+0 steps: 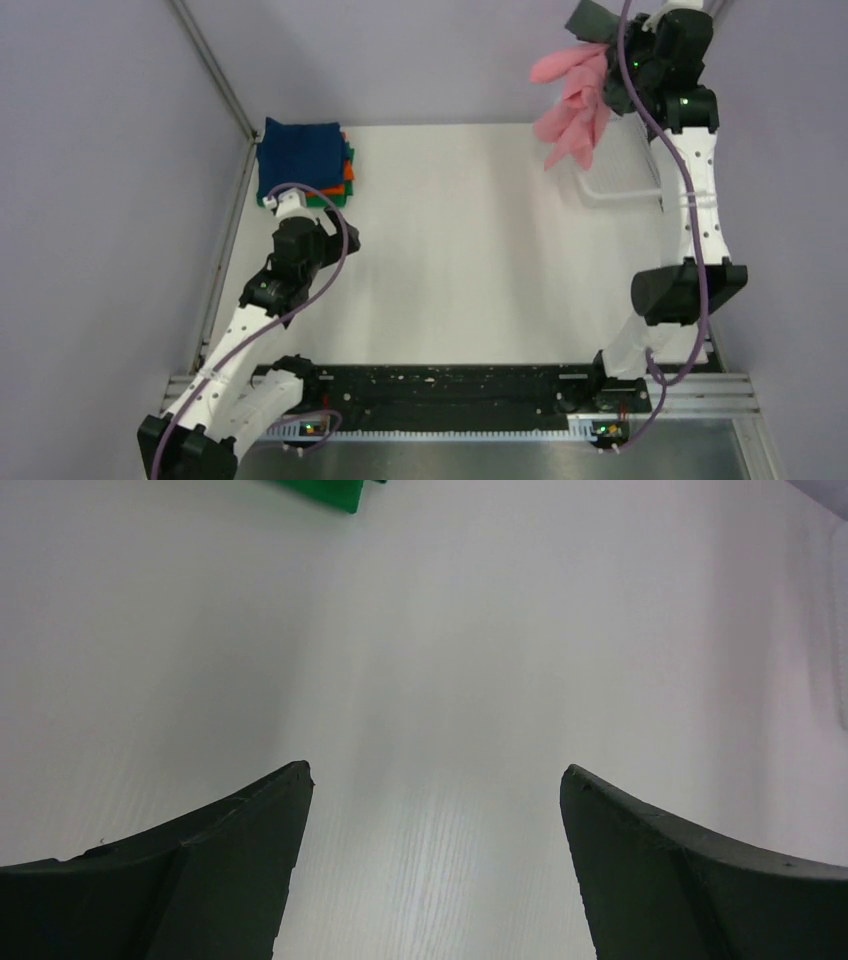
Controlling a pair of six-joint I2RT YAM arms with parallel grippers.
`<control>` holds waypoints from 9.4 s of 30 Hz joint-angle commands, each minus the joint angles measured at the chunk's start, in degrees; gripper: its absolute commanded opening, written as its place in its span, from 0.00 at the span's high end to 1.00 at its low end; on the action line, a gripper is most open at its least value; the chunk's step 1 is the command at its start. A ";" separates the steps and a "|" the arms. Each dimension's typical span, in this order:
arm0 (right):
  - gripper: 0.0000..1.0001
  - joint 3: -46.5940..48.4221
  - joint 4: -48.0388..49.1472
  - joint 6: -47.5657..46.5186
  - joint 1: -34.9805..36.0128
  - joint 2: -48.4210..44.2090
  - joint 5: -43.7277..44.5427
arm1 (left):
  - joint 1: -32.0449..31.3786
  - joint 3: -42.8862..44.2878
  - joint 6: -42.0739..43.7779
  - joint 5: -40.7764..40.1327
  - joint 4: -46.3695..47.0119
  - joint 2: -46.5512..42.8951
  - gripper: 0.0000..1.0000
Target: Fold and stack the t-shirts
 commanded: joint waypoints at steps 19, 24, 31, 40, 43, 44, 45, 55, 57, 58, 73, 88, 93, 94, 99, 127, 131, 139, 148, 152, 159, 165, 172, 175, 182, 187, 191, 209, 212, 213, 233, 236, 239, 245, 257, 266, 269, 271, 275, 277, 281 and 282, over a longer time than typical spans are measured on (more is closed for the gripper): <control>0.01 1.13 3.53 1.24 -14.40 27.11 8.52 | -0.10 -1.40 3.37 -2.91 4.48 7.05 0.01; 0.01 0.52 3.74 0.07 -14.76 25.53 14.15 | -0.10 -1.58 3.47 -2.65 5.19 8.56 0.01; 0.05 0.44 1.99 0.32 -15.06 30.07 11.38 | -0.10 -1.57 3.46 -2.68 5.41 9.64 0.01; 0.50 -2.04 0.45 4.97 -15.08 30.26 8.01 | -0.10 -0.55 2.93 -3.29 3.71 10.71 0.01; 0.47 -1.51 -0.89 5.64 -15.04 30.12 5.96 | -0.10 -0.94 2.84 -3.44 3.53 9.26 0.01; 0.47 -1.50 -1.20 5.69 -15.03 30.43 6.17 | -0.09 -1.11 2.76 -3.58 3.57 8.66 0.01; 0.47 -1.59 -1.47 5.73 -15.10 30.79 6.63 | -0.10 -1.26 2.81 -3.67 3.60 8.08 0.01; 0.56 -2.77 -1.12 4.62 -15.46 36.36 8.23 | -0.10 -1.64 2.75 -4.96 3.40 6.40 0.01; 0.63 -2.93 -0.46 4.47 -15.45 36.86 7.03 | -0.10 -1.67 2.75 -4.86 3.40 6.62 0.01; 0.67 -2.84 -0.24 4.30 -15.45 36.91 6.41 | -0.08 -1.71 2.67 -4.71 3.40 6.86 0.01; 1.00 -0.54 -1.05 6.25 -15.30 6.50 5.35 | -0.19 -1.74 1.23 -0.66 3.31 4.09 0.01; 1.00 -10.89 1.71 14.07 8.96 -10.79 -29.73 | -0.18 -1.19 -0.23 3.47 0.68 -3.67 0.01; 0.54 -37.64 10.05 15.24 10.51 -19.05 -24.66 | -0.19 -1.80 -1.98 2.16 -2.51 -6.15 0.01; 0.26 -42.62 10.55 15.14 10.54 -20.59 -20.42 | -0.19 -1.95 -2.32 2.07 -3.16 -6.47 0.01; 0.01 -59.70 9.48 15.58 10.47 -24.34 -2.27 | -0.19 -3.84 -3.93 5.03 -4.18 -5.80 0.01; 0.29 -84.39 25.21 24.64 48.31 -16.94 10.53 | -6.47 -6.34 -9.07 13.34 6.13 18.94 0.06; 0.37 -81.09 26.49 24.42 51.46 -9.89 12.63 | -6.52 -6.82 -9.48 12.70 6.25 18.57 0.06; 1.00 -81.57 21.65 28.03 52.21 -17.19 23.27 | -6.61 -5.66 -9.21 12.74 6.29 19.89 0.06; 1.00 -77.96 12.54 26.84 47.09 -39.64 24.25 | -9.40 -2.81 -9.79 15.12 7.99 24.42 0.06; 1.00 -73.99 11.12 26.60 43.59 -41.44 19.26 | -14.77 -1.52 -9.89 17.25 11.28 26.64 0.07; 1.00 -66.64 7.45 26.57 43.42 -38.06 21.59 | -26.87 -1.66 -5.01 15.11 16.98 26.30 0.07; 1.00 -57.65 4.93 26.17 43.39 -34.53 25.53 | -38.24 -2.87 -9.11 -1.13 20.30 24.74 0.08; 1.00 -57.20 6.95 30.12 43.37 -32.75 25.11 | -42.90 1.78 -14.11 -11.05 28.59 33.17 0.05; 1.00 -57.20 7.94 30.81 43.41 -32.52 25.64 | -43.52 7.39 -14.35 -11.16 28.60 39.48 0.06; 1.00 -54.56 7.16 30.72 43.29 -31.52 29.53 | -45.64 11.24 -15.84 -13.97 31.46 47.82 0.06; 1.00 -53.00 7.09 30.27 43.14 -30.66 30.17 | -45.71 16.49 -16.59 -14.09 28.68 52.96 0.06; 1.00 -52.16 6.70 30.22 42.18 -31.01 30.53 | -46.14 13.11 -16.94 -14.07 34.69 51.37 0.06; 1.00 -50.56 2.80 25.89 38.88 -35.77 31.79 | -41.62 19.28 -14.00 -29.40 26.98 52.46 1.00; 1.00 -50.40 1.21 19.51 36.17 -38.15 33.25 | -41.54 16.22 -13.94 -40.83 16.48 42.63 1.00; 1.00 -49.85 0.28 17.94 35.98 -39.16 34.46 | -41.50 15.14 -11.74 -43.23 13.99 38.32 1.00; 1.00 -41.39 -14.17 15.61 36.04 -51.59 14.34 | -41.59 28.23 5.10 -13.41 -19.27 -0.32 1.00; 1.00 -43.17 -14.39 16.25 35.99 -48.50 19.95 | -40.65 28.99 3.55 -15.78 -20.56 7.41 1.00; 1.00 -46.17 -13.94 16.58 36.03 -42.51 27.13 | -29.96 28.46 2.42 -5.15 -18.86 17.61 1.00; 1.00 -50.91 -1.15 13.46 21.11 -21.15 18.80 | -13.42 39.30 5.54 4.26 -15.04 46.57 0.47; 0.01 -48.98 4.65 11.49 13.81 -7.18 19.33 | -6.93 49.33 2.43 3.52 -26.05 59.26 0.01; 0.01 -72.69 11.89 13.73 13.79 -29.79 10.77 | -5.03 20.60 -3.85 8.65 -4.01 36.93 0.01; 0.01 -74.27 14.46 14.60 13.81 -29.84 7.83 | -3.68 23.44 -4.97 13.25 -0.87 41.29 0.01; 0.03 -74.38 15.76 16.21 13.79 -27.96 6.29 | -3.39 27.33 -5.46 14.95 -0.43 46.06 0.04; 0.18 -72.43 19.92 17.39 13.78 -21.44 4.23 | -2.50 38.97 -4.88 19.00 -3.61 56.93 0.13; 0.25 -69.32 20.28 17.03 13.76 -17.18 3.68 | -2.11 43.67 -5.06 20.19 -5.03 61.63 0.20; 0.34 -65.99 21.84 16.82 13.89 -10.52 1.74 | -1.69 47.66 -5.37 23.31 -3.02 66.86 0.30; 0.35 -65.22 21.85 16.93 13.90 -9.07 1.97 | -1.64 48.05 -5.13 23.72 -1.98 67.64 0.32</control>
